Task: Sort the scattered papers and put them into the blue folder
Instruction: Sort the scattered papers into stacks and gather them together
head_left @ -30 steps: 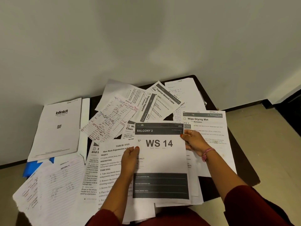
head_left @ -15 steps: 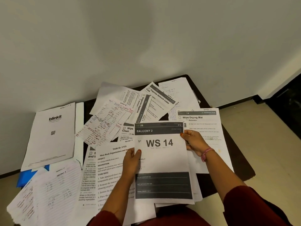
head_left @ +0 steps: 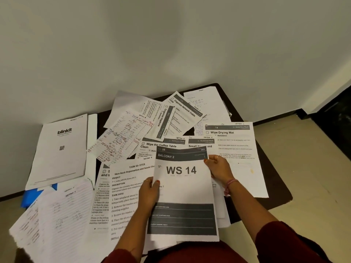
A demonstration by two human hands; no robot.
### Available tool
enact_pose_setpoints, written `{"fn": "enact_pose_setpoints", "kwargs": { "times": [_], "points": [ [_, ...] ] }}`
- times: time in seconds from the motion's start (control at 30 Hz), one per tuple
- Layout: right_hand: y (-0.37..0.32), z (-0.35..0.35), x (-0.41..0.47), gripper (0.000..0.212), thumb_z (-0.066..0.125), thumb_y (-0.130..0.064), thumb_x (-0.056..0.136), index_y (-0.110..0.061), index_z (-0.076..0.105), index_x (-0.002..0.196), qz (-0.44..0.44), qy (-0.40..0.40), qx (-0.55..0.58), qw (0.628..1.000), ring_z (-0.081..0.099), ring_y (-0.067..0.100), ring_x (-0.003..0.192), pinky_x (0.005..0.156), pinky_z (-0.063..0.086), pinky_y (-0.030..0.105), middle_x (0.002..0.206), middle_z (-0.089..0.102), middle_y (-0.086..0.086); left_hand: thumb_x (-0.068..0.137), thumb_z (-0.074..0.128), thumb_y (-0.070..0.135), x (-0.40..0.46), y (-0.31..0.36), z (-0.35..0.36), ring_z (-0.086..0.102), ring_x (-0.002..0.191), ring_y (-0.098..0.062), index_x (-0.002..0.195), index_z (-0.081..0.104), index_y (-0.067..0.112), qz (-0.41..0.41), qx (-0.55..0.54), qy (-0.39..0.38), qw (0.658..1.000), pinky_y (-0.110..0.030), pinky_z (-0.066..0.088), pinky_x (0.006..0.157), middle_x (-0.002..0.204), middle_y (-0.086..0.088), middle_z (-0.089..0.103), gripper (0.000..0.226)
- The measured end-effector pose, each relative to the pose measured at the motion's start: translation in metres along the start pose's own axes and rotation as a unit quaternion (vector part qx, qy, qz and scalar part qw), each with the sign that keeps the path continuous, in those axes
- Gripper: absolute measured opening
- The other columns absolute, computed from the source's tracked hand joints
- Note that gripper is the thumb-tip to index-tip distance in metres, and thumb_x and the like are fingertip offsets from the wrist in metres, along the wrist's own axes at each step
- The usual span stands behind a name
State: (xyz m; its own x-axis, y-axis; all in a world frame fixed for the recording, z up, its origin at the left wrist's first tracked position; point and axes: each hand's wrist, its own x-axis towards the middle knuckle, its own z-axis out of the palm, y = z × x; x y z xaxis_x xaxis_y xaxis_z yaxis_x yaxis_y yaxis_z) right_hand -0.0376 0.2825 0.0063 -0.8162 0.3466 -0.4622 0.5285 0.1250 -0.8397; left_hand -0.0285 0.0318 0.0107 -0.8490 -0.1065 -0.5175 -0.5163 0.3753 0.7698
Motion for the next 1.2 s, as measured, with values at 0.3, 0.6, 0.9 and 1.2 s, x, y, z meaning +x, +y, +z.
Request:
{"fn": "enact_pose_setpoints", "kwargs": {
  "times": [0.3,0.6,0.9,1.2],
  "points": [
    [-0.013,-0.014,0.016,0.024,0.066,-0.016,0.085,-0.009,0.067,0.108,0.037,0.127,-0.003,0.991,0.061,0.022,0.097,0.089,0.046,0.029,0.103,0.068,0.006,0.098,0.048,0.014,-0.006,-0.004,-0.003,0.052,0.067,-0.014,0.111,0.060,0.003,-0.025,-0.035,0.006,0.999,-0.026,0.044,0.063,0.087,-0.012,0.062,0.020],
    [-0.042,-0.026,0.009,0.017,0.058,-0.014,0.091,-0.009,0.068,0.077,-0.030,0.098,-0.147,0.984,0.055,0.021,0.075,0.065,0.037,0.024,0.080,0.064,0.006,0.098,0.047,0.015,-0.011,-0.005,-0.010,0.059,0.070,-0.021,0.091,0.062,0.009,-0.023,-0.075,-0.009,0.997,-0.034,0.049,0.067,0.077,-0.006,0.065,0.018],
    [-0.098,-0.059,-0.017,0.024,0.041,-0.010,0.100,0.002,0.060,0.107,-0.149,0.185,-0.172,0.956,0.052,0.017,0.074,0.051,0.032,0.016,0.095,0.061,0.012,0.099,0.047,0.013,-0.009,-0.003,-0.035,0.067,0.093,-0.027,0.102,0.063,0.015,-0.036,-0.171,-0.008,0.985,-0.043,0.053,0.088,0.100,-0.009,0.071,0.017],
    [-0.123,-0.092,-0.023,0.021,0.051,-0.013,0.096,0.000,0.065,0.104,-0.169,0.168,-0.151,0.959,0.055,0.022,0.082,0.071,0.039,0.027,0.098,0.067,0.015,0.098,0.049,0.012,-0.003,0.006,-0.067,0.068,0.086,-0.019,0.106,0.062,0.013,-0.067,-0.267,-0.035,0.961,-0.029,0.053,0.068,0.097,-0.004,0.071,0.015]
  ]
}}
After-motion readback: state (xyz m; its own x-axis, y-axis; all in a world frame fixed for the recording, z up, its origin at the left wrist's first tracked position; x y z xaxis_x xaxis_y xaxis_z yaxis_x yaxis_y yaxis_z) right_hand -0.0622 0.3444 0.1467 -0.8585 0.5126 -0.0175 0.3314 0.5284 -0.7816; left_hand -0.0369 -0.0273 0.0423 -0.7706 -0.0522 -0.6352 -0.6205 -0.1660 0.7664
